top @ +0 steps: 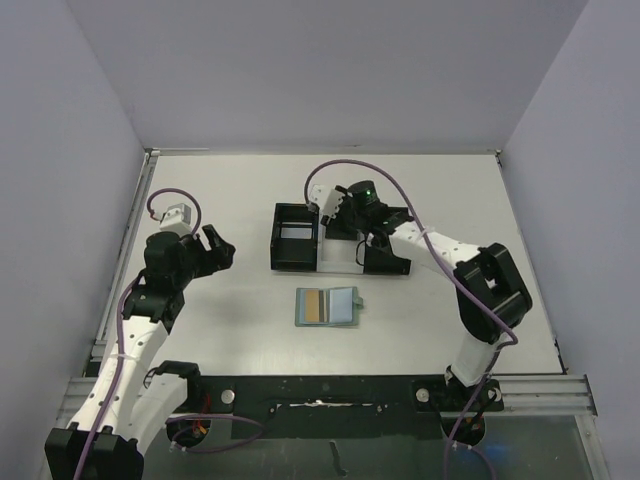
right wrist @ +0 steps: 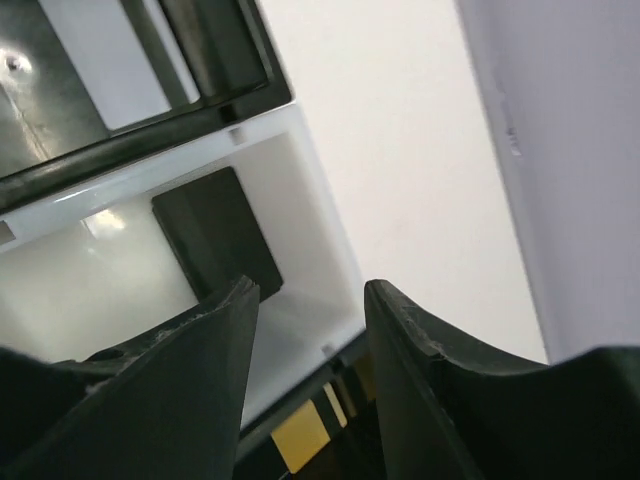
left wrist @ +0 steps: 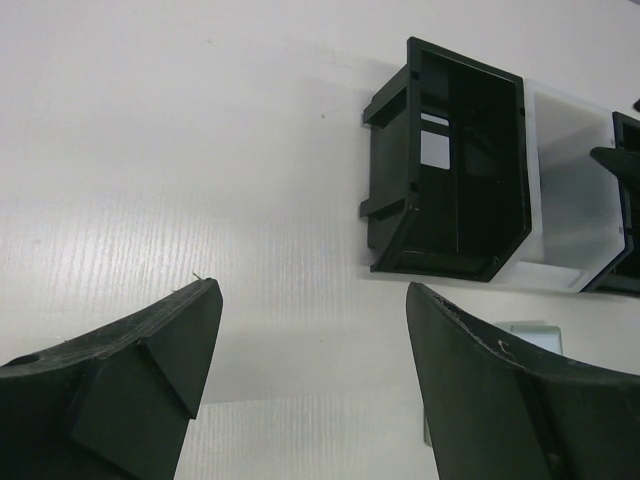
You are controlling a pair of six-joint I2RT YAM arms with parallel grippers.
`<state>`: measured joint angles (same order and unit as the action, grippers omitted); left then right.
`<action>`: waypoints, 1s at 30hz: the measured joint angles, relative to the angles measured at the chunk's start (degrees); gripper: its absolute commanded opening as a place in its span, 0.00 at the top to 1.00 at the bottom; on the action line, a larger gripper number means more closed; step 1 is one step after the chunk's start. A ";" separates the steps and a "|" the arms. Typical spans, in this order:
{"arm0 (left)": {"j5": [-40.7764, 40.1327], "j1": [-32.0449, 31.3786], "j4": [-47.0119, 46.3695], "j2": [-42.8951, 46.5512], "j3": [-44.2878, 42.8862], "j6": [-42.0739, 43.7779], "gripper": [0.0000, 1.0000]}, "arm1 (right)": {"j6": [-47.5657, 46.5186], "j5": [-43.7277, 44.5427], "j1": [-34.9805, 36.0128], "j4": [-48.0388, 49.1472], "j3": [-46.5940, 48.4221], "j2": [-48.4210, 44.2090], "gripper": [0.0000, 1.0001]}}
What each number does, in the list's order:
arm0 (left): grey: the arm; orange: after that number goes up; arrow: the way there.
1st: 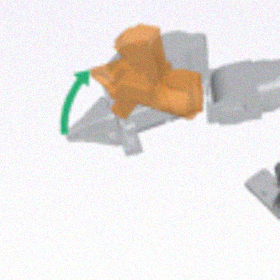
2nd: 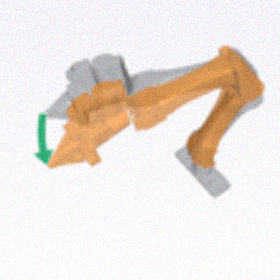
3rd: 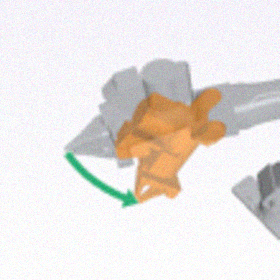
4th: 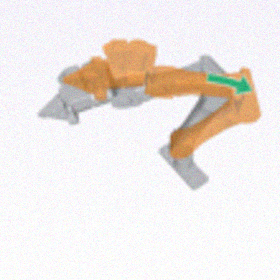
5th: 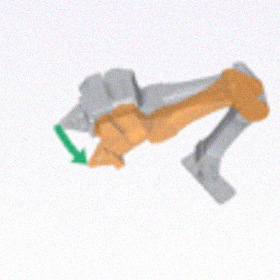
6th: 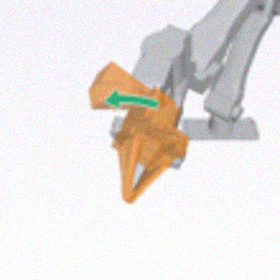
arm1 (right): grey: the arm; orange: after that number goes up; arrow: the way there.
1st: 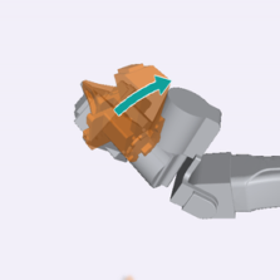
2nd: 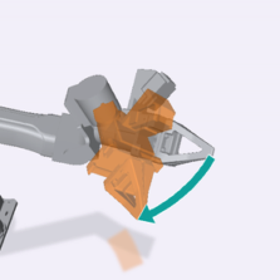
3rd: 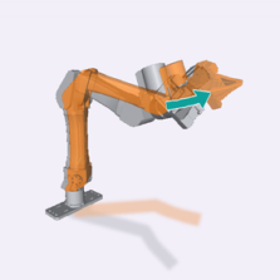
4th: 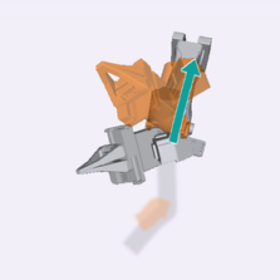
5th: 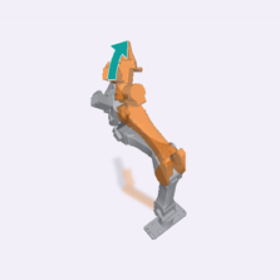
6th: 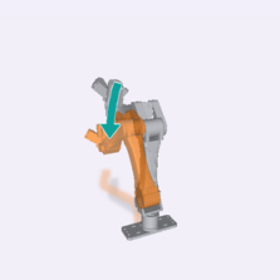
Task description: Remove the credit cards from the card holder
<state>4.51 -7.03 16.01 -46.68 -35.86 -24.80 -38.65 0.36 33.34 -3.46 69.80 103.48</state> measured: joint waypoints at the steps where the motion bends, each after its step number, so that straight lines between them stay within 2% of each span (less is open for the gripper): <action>1: 0.09 0.00 0.00 -0.04 0.00 0.00 0.27 | 0.46 -0.02 0.00 1.31 -0.94 -1.97 0.52; 4: 0.37 0.00 0.00 -0.48 0.00 0.00 0.27 | 1.81 0.35 0.11 3.48 -2.29 -5.81 0.51; 7: 0.48 0.00 0.02 -0.94 0.00 0.00 0.27 | 7.28 0.96 0.11 5.42 -2.60 -9.01 0.50; 8: 0.48 0.00 0.02 -1.05 0.00 0.00 0.27 | 8.81 1.11 0.11 6.05 -3.06 -9.92 0.46; 11: 0.63 0.00 -0.02 -1.25 0.00 0.00 0.26 | 18.82 1.49 0.07 10.19 -8.87 -16.48 0.44; 14: 1.36 0.00 -0.44 -1.88 0.04 -0.02 0.26 | 33.51 3.17 -0.22 10.47 -13.49 -22.62 0.30; 18: 2.67 0.00 -0.81 -3.93 0.07 -0.04 0.26 | 53.44 -1.44 -4.04 7.72 -14.25 -26.03 0.31; 22: 2.82 0.00 -0.79 -4.83 0.07 -0.20 0.26 | 65.61 -2.71 -5.01 3.50 -15.93 -25.88 0.30; 30: 2.03 0.00 -0.81 -4.81 0.07 -0.22 0.26 | 75.06 5.64 3.93 -11.89 -13.94 -19.28 0.32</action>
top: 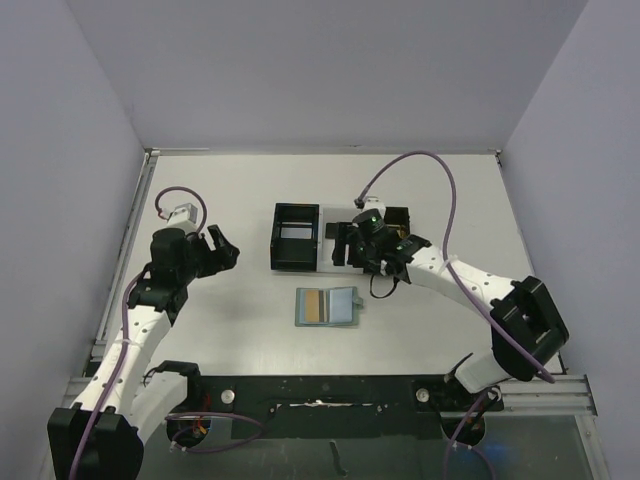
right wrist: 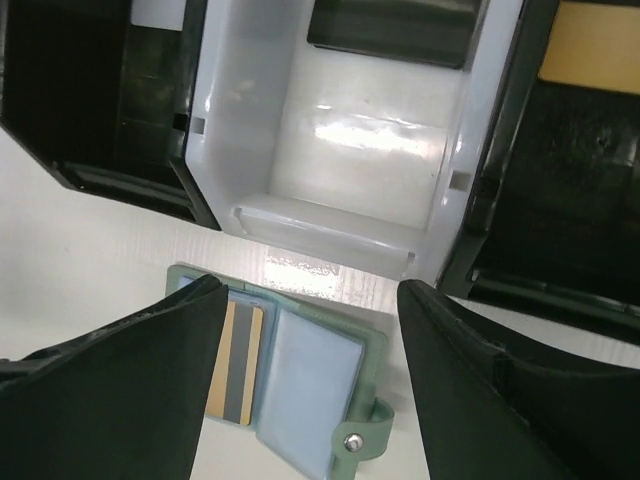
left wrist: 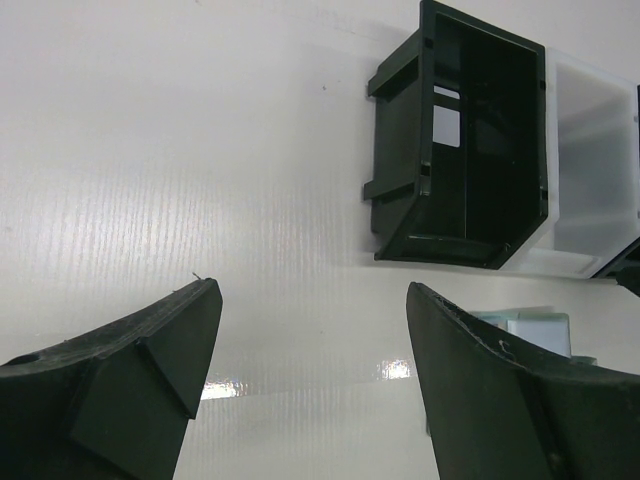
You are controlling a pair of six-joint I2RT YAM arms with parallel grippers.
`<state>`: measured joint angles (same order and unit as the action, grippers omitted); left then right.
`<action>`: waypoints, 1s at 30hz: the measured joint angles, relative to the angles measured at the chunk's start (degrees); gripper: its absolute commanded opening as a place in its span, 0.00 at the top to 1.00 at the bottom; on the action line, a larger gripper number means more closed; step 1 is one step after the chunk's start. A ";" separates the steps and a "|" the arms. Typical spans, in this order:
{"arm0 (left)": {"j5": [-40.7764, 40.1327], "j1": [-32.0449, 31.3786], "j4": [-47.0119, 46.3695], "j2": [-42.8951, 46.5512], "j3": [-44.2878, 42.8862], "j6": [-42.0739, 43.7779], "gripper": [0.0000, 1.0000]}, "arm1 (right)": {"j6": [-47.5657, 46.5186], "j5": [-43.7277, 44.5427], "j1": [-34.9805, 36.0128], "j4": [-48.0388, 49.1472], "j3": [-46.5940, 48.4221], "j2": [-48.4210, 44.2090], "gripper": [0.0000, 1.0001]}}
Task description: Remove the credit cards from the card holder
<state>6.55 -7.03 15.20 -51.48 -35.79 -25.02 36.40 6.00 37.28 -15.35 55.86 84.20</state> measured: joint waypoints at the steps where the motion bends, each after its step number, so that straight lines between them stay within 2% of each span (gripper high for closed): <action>1: -0.02 0.00 -0.02 -0.09 0.00 0.00 0.26 | 1.11 1.57 1.33 -1.81 1.01 0.98 0.32; 6: 0.68 0.02 -0.02 -1.25 0.00 0.24 0.24 | 7.96 15.32 10.43 -9.90 6.64 2.60 0.21; 7: 0.85 0.02 -0.04 -1.57 0.00 0.24 0.23 | 8.70 16.61 11.69 -10.43 7.17 2.58 0.14; 8: 1.01 0.02 -0.02 -1.90 0.00 0.26 0.23 | 9.27 17.31 13.40 -10.34 7.30 2.43 0.02; 12: 1.38 0.02 -0.02 -2.62 0.00 0.26 0.23 | 11.34 17.70 15.37 -6.45 2.86 0.11 0.02; 18: 1.09 0.48 0.09 -3.63 0.00 0.28 0.22 | 20.09 18.01 14.32 5.07 -15.54 -14.03 0.03; 22: 0.98 1.79 0.13 -5.16 0.00 0.26 0.22 | 21.77 8.59 9.46 18.08 -24.52 -17.22 0.02; 25: 1.25 2.16 0.13 -5.22 0.00 0.26 0.18 | 22.97 2.67 6.38 22.64 -26.51 -15.87 0.02; 30: 1.66 2.29 0.11 -5.90 0.00 0.20 0.18 | 22.34 -1.66 7.08 23.43 -24.39 -13.62 0.02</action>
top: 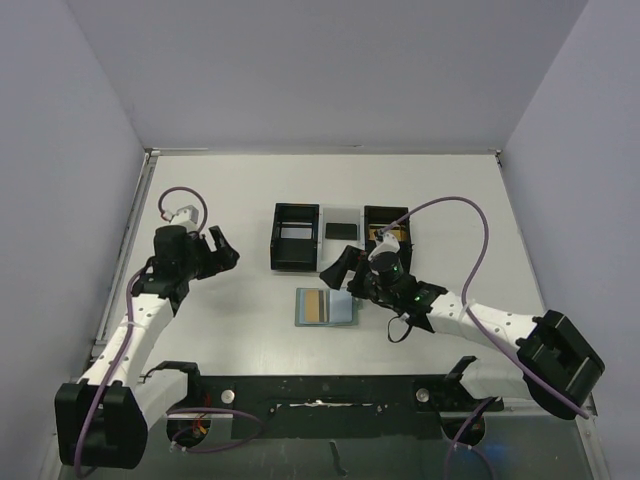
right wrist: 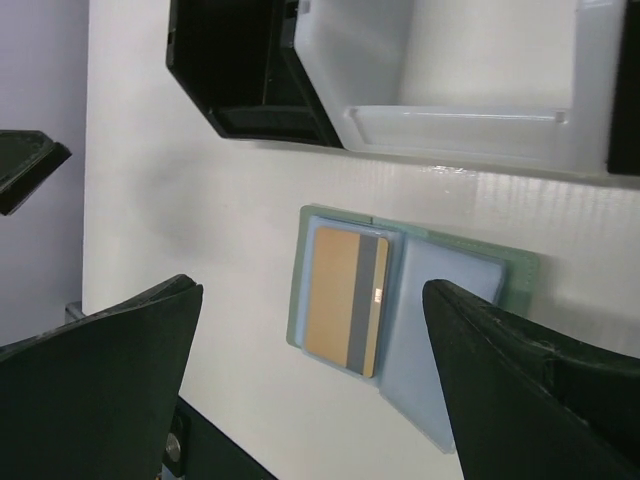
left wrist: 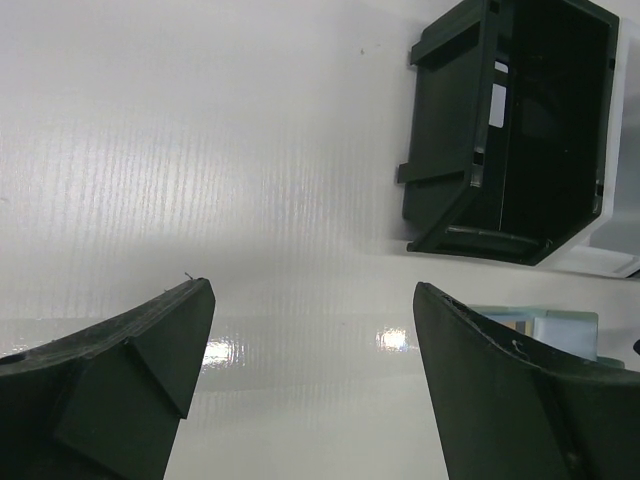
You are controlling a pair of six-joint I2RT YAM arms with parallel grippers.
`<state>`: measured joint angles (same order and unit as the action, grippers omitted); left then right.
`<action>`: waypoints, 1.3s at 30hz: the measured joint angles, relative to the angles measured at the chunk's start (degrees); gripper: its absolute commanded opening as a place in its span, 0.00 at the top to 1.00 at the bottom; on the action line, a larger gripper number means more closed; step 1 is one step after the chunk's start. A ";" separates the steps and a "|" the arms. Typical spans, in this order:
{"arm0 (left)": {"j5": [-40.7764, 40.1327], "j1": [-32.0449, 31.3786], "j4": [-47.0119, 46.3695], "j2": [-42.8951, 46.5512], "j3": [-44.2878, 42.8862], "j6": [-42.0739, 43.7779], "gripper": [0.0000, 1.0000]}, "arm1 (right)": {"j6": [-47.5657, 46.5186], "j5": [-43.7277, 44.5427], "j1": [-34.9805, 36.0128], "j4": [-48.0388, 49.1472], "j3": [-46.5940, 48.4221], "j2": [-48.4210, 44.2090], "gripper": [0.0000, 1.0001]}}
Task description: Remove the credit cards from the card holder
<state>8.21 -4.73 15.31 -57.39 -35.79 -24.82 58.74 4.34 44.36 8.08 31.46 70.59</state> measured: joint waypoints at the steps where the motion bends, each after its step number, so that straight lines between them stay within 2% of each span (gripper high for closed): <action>1: 0.04 0.11 0.00 -0.22 0.00 -0.02 0.18 | 0.02 -0.17 0.22 0.20 0.42 0.20 0.02; 4: 0.52 1.03 -0.15 -0.50 0.00 -1.05 0.18 | 0.55 -0.94 1.14 1.44 0.50 0.50 0.01; 10: 6.51 4.26 -1.64 -0.98 0.00 -1.77 0.23 | 2.47 -1.60 2.73 1.92 0.57 2.64 0.10; 14: 13.51 3.85 -3.65 -4.68 0.02 -1.79 0.29 | 3.30 -2.36 3.37 1.44 0.92 4.87 0.14; 19: 19.98 2.93 -4.33 -9.11 0.02 -1.84 0.29 | 3.17 -3.54 3.39 -0.83 3.82 8.26 0.23; 23: 20.63 -1.27 -5.07 -9.03 0.02 -1.88 0.30 | 4.42 -6.27 3.19 2.21 1.92 9.64 0.29; 27: 19.12 -8.33 -5.14 -8.59 0.04 -3.85 0.37 | 5.33 -9.53 1.79 1.97 1.40 12.50 0.36; 30: 17.62 -9.84 -6.36 -7.39 1.29 -8.44 0.42 | 6.10 -11.08 -0.55 0.39 1.42 13.14 0.36; 36: 17.42 -12.70 -9.57 -6.47 4.85 -15.65 0.43 | 6.80 -12.11 -2.47 0.42 1.42 11.58 0.41; 39: 17.29 -15.26 -10.99 -6.64 4.85 -17.38 0.50 | 7.17 -14.29 -2.49 1.07 1.44 11.78 0.45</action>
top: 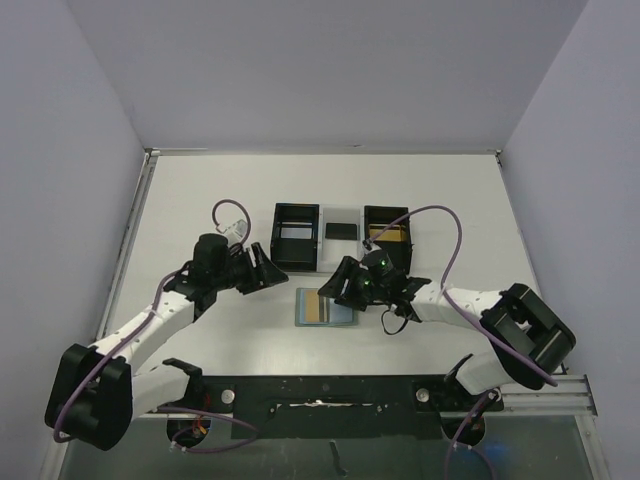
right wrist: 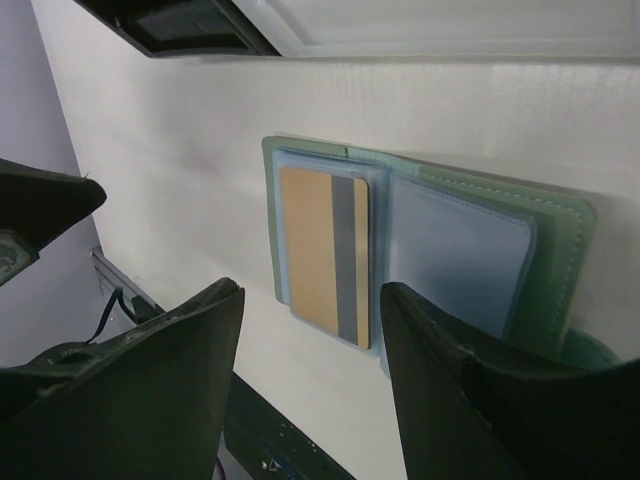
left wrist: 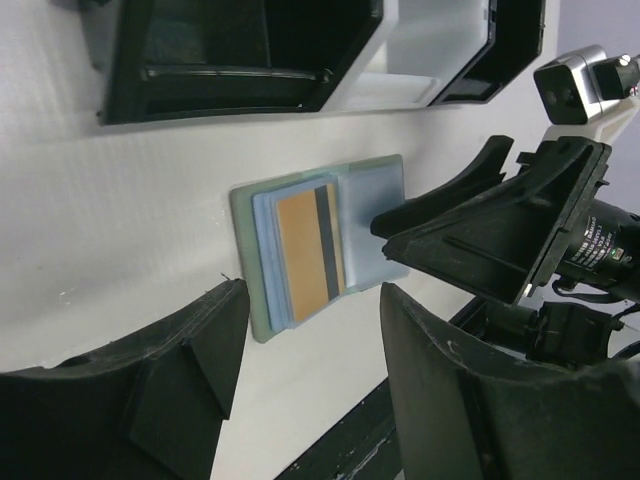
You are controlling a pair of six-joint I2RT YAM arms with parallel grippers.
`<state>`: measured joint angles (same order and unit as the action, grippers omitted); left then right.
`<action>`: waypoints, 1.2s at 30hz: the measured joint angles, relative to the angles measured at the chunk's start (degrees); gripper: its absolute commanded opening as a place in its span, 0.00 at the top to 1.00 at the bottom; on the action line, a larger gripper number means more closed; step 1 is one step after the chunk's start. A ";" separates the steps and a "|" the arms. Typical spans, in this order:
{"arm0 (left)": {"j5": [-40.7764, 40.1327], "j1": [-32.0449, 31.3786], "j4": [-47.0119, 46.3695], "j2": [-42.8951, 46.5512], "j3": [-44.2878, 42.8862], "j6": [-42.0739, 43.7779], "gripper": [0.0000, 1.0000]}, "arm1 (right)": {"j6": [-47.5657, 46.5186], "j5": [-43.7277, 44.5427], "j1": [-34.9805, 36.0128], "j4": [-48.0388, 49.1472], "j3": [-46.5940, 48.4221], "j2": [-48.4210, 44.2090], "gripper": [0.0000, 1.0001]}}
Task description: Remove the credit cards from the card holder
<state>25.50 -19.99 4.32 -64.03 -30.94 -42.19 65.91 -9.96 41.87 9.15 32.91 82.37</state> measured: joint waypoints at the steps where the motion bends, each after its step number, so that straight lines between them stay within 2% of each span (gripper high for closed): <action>1: -0.09 -0.85 -0.76 -0.28 0.00 -0.66 0.52 | 0.07 -0.44 0.02 0.20 0.11 0.11 0.46; 6: -1.16 -5.42 -3.58 -3.39 0.00 -2.32 0.56 | 0.61 -1.60 0.11 1.31 0.96 1.95 0.51; 9: -1.29 -8.55 -4.70 -5.97 -0.04 -2.45 0.61 | 0.83 -2.01 0.11 1.86 0.92 3.45 0.58; 13: -1.29 -12.31 -4.87 -11.41 -1.11 -2.14 0.63 | 1.25 -2.91 0.11 3.69 0.46 6.58 0.60; 22: -5.03 -15.06 -3.23 -20.22 -8.59 -0.74 0.73 | 2.36 -2.86 0.09 6.54 -1.70 6.67 0.67; 30: -7.06 -16.79 -3.15 -23.98 -9.42 -0.37 0.74 | 2.51 -2.80 -0.22 6.58 -1.68 7.45 0.74; 36: -8.13 -17.00 -2.84 -24.70 -8.79 -0.31 0.73 | 2.51 -3.32 -0.35 6.75 -1.64 8.20 0.82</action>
<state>17.37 -36.99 1.48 -88.73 -39.72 -42.50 68.42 -13.28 41.52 15.90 31.27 90.56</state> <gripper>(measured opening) 0.268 0.211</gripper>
